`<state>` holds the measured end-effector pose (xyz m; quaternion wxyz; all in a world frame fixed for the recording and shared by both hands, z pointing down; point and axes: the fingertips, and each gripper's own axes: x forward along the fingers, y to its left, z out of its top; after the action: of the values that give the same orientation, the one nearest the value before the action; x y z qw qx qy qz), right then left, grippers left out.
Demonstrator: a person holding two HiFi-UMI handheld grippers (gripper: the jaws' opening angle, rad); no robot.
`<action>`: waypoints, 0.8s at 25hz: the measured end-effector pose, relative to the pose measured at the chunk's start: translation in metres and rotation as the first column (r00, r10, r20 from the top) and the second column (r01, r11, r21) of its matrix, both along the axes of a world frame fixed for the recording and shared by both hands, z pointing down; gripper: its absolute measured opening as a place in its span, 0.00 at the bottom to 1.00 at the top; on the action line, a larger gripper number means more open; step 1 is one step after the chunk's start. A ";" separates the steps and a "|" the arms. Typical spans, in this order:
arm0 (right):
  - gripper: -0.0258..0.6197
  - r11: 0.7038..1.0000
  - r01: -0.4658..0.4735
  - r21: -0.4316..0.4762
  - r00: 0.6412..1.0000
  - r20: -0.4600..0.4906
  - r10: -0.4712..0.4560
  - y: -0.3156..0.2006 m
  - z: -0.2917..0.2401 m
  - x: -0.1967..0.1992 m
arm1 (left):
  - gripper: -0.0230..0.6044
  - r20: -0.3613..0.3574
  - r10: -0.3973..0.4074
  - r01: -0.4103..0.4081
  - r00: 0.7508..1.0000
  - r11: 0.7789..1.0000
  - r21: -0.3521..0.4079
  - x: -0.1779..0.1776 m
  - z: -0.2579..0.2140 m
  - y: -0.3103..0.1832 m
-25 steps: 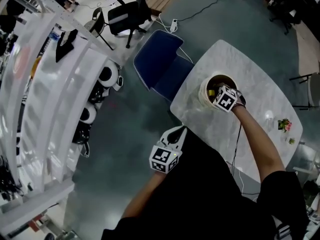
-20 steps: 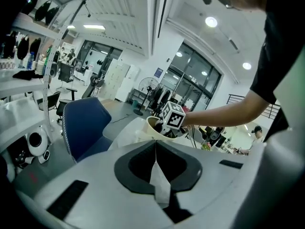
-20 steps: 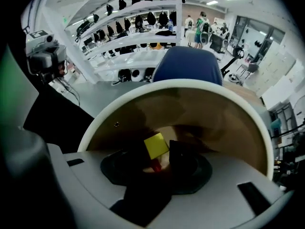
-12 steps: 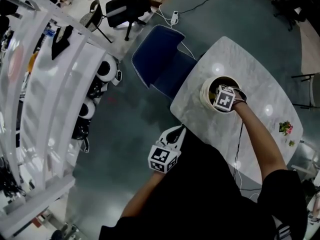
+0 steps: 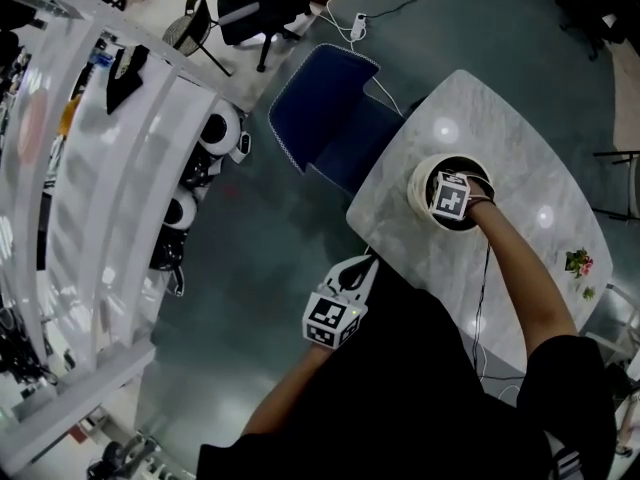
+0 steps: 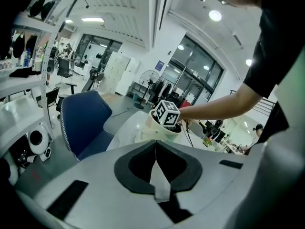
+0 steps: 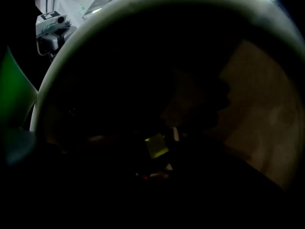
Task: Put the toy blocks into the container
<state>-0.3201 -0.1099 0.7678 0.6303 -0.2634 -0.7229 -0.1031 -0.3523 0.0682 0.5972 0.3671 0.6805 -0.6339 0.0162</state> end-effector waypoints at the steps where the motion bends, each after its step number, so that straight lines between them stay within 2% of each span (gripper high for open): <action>1: 0.29 1.000 -0.003 -0.013 1.000 0.008 0.003 0.001 0.001 -0.002 | 0.04 0.001 -0.001 0.001 1.000 1.000 -0.004 0.000 0.001 0.000; 6: 0.29 0.999 -0.005 -0.047 1.000 0.021 0.006 0.005 0.001 -0.010 | 0.04 0.001 -0.008 0.008 1.000 1.000 -0.011 -0.003 0.002 -0.002; 12: 0.31 1.000 -0.011 -0.021 1.000 0.029 0.012 -0.005 -0.003 -0.005 | 0.04 0.014 -0.006 0.006 1.000 1.000 -0.009 0.003 0.002 -0.003; 17: 0.31 0.997 -0.075 -0.009 0.996 0.054 0.075 -0.012 -0.017 -0.003 | 0.04 0.015 -0.012 0.012 1.000 1.000 -0.001 0.007 0.002 0.003; 20: 0.31 0.992 -0.128 -0.021 0.986 0.102 0.130 -0.011 -0.032 -0.004 | 0.04 0.026 -0.014 0.014 1.000 1.000 0.014 0.011 -0.006 0.007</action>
<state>-0.3242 -0.1210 0.7363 0.5956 -0.2149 -0.7708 -0.0706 -0.3416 0.0755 0.5915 0.3543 0.6784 -0.6433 0.0181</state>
